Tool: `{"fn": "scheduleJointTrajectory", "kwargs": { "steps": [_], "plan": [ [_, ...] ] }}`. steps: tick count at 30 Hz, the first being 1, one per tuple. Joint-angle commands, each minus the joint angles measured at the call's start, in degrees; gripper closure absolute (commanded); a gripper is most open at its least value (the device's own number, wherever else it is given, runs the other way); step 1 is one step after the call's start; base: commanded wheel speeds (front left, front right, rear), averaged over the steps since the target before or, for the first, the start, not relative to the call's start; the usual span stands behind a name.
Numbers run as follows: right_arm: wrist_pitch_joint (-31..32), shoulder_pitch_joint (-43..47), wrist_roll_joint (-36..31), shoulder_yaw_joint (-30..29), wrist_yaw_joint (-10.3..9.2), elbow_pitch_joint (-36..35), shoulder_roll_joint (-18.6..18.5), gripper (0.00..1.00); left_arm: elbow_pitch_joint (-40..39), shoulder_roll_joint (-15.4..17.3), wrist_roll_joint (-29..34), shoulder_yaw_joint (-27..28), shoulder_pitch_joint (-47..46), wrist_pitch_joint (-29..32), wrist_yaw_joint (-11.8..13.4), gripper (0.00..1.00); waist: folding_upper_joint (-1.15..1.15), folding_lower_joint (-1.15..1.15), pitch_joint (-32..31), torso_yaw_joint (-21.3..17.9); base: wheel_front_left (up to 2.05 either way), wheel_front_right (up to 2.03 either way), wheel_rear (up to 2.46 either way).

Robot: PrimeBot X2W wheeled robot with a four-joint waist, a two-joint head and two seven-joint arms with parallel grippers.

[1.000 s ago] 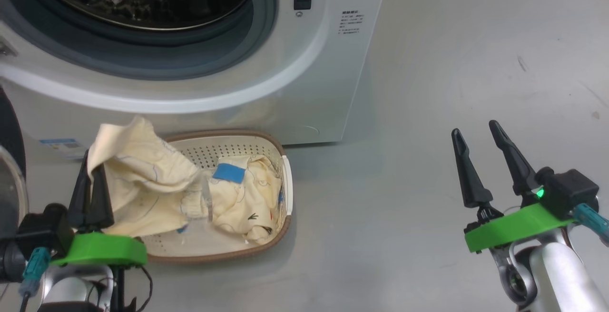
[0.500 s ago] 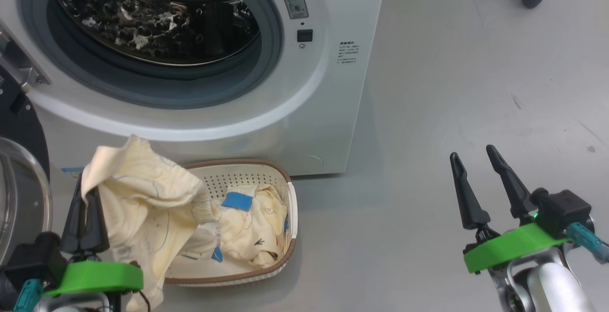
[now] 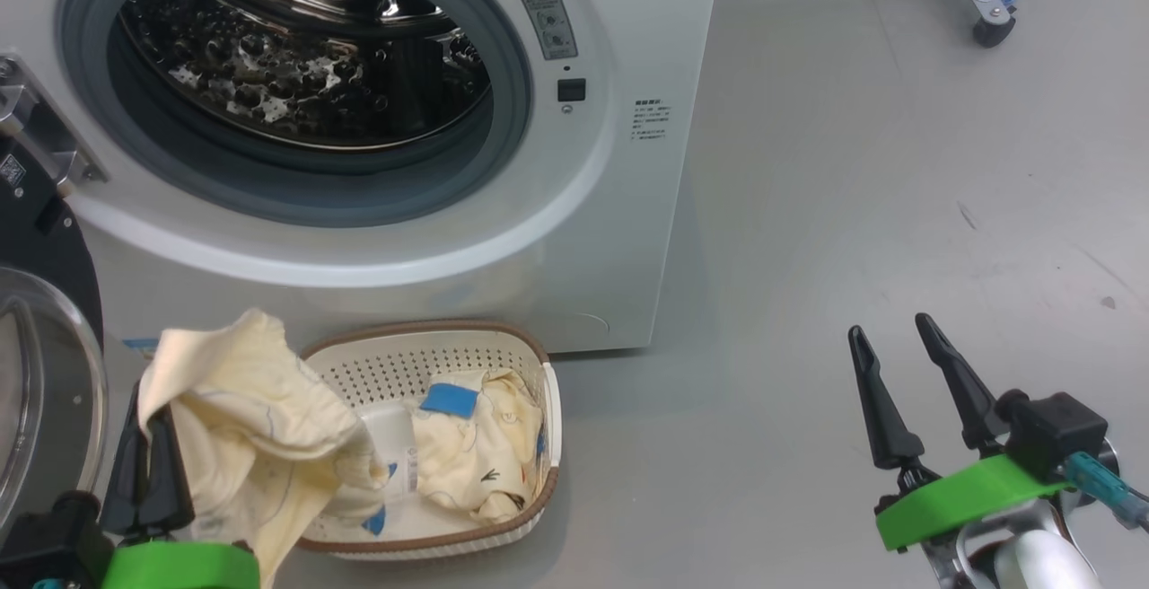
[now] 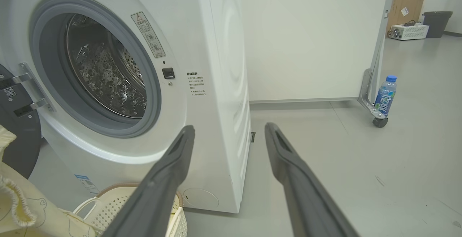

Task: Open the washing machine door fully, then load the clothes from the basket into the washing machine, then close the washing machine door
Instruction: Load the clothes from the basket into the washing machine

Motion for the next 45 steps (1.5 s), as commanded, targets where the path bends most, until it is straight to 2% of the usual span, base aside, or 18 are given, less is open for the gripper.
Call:
{"fn": "scheduleJointTrajectory", "kwargs": {
  "steps": [1, 15, 24, 28, 45],
  "plan": [
    [-0.38, -0.93, -0.36, 0.97, -0.15, -1.61, -0.37, 0.0, -2.34, 1.57, -0.69, 2.82, -1.55, -0.47, 0.42, 1.0, 0.0, 0.01, 0.07, -0.05, 0.0, 0.0, 0.0],
    [-0.38, -1.98, -0.13, 0.78, -0.15, -2.25, -0.15, 0.0, -2.59, 0.95, -1.22, 2.07, -2.84, -0.44, 0.52, 1.0, 0.0, 0.01, 4.22, -0.24, 0.0, 0.0, 0.0],
    [-0.38, -4.04, 0.17, 0.79, -0.15, -2.91, -0.02, 0.0, -0.26, 0.46, -1.76, 1.46, -7.58, -0.58, -0.72, 1.0, 0.0, 0.01, 9.7, -0.23, 0.0, 0.0, 0.0],
    [-0.38, -5.28, 0.23, 1.16, -0.15, -2.99, 0.05, 0.0, 1.58, 0.43, -1.74, 0.95, -11.17, -0.58, -1.51, 1.0, 0.0, 0.01, 12.44, -0.48, 0.0, 0.0, 0.0],
    [-0.38, -10.35, 0.64, 3.29, -0.15, -2.83, 0.65, 0.0, 12.77, 5.83, -2.54, -0.17, -36.35, 5.0, -7.73, 1.0, 0.0, 0.01, 20.71, -4.49, 0.0, 0.0, 0.0]
  ]
}}
